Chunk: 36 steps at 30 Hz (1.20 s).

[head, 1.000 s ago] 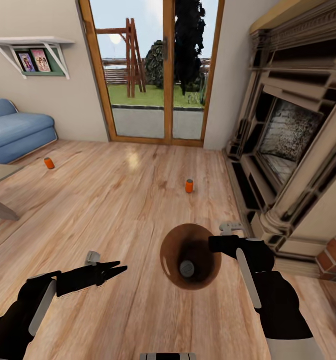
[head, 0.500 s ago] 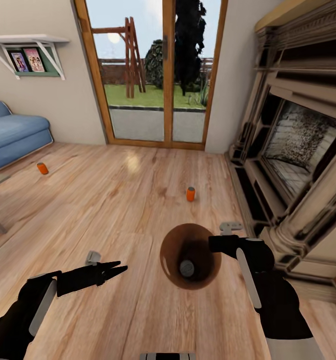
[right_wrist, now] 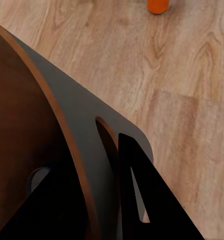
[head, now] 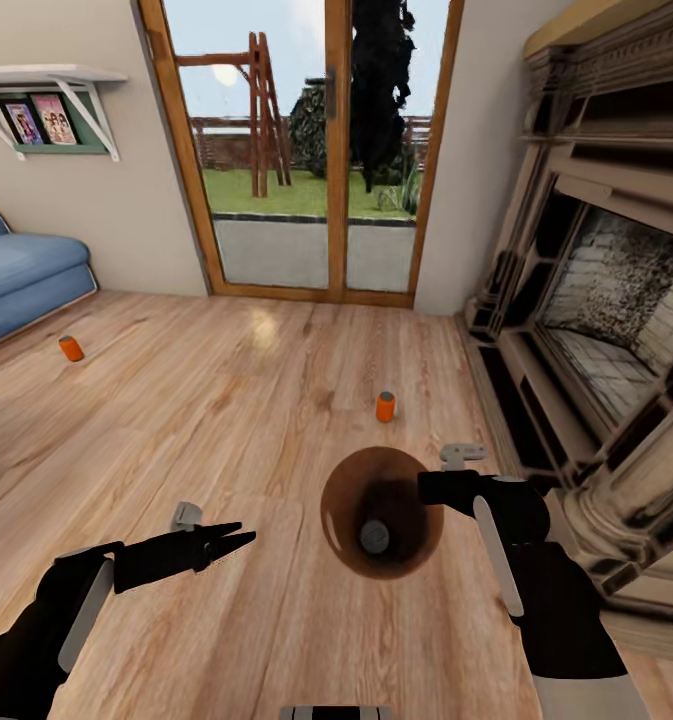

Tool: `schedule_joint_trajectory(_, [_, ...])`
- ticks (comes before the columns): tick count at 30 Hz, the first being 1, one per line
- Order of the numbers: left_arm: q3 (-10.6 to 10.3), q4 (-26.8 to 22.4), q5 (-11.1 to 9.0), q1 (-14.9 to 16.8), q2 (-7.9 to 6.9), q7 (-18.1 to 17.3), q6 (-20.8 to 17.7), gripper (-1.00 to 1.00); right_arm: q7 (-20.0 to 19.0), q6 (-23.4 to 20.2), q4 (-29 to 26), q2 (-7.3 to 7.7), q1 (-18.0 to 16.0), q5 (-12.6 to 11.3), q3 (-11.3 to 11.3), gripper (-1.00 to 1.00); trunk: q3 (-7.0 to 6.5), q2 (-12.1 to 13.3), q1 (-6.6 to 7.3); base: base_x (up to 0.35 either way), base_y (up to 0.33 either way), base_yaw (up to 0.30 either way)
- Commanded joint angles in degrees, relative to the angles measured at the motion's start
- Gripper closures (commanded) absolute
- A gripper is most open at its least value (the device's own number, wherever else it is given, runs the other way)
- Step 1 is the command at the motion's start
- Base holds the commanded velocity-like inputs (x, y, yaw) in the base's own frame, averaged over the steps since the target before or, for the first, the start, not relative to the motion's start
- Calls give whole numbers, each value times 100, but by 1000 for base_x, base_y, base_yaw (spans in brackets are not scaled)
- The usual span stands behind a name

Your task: Put the three can of soda from the living room inside the tash can in the kitchen.

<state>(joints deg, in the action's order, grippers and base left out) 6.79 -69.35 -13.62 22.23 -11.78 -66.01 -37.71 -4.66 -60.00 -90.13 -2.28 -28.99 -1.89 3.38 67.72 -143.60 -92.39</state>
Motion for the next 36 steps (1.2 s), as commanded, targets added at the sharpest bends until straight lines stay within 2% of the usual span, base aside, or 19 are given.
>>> schedule_joint_trajectory(1, [-1, 0, 0, 0, 0, 0, 0, -100, -8, 0, -3, -2, 0, -101, -1, 100, -1, 0, 1, 336, 0, 0])
schedule_joint_trajectory(4, [1, 0, 0, -2, 0, 0, 0, -100, -8, 0, -4, -8, -2, -101, -7, 100, -2, 0, 1, 336, 0, -19])
schedule_joint_trajectory(7, [-1, 0, 0, -2, 0, 0, -4, -100, -8, 0, -4, -22, 4, -101, -192, 100, -16, 0, 1, 336, 0, -149])
schedule_joint_trajectory(11, [-1, -2, 0, -3, 0, 0, -5, -100, -8, 0, -4, -26, 5, -101, -297, 100, -40, 0, 1, 336, 0, -192])
schedule_joint_trajectory(36, [-4, -8, 9, -8, -25, -25, -1, -100, -8, 0, -4, -18, 6, -107, -249, 100, -200, 0, 1, 336, 20, -189])
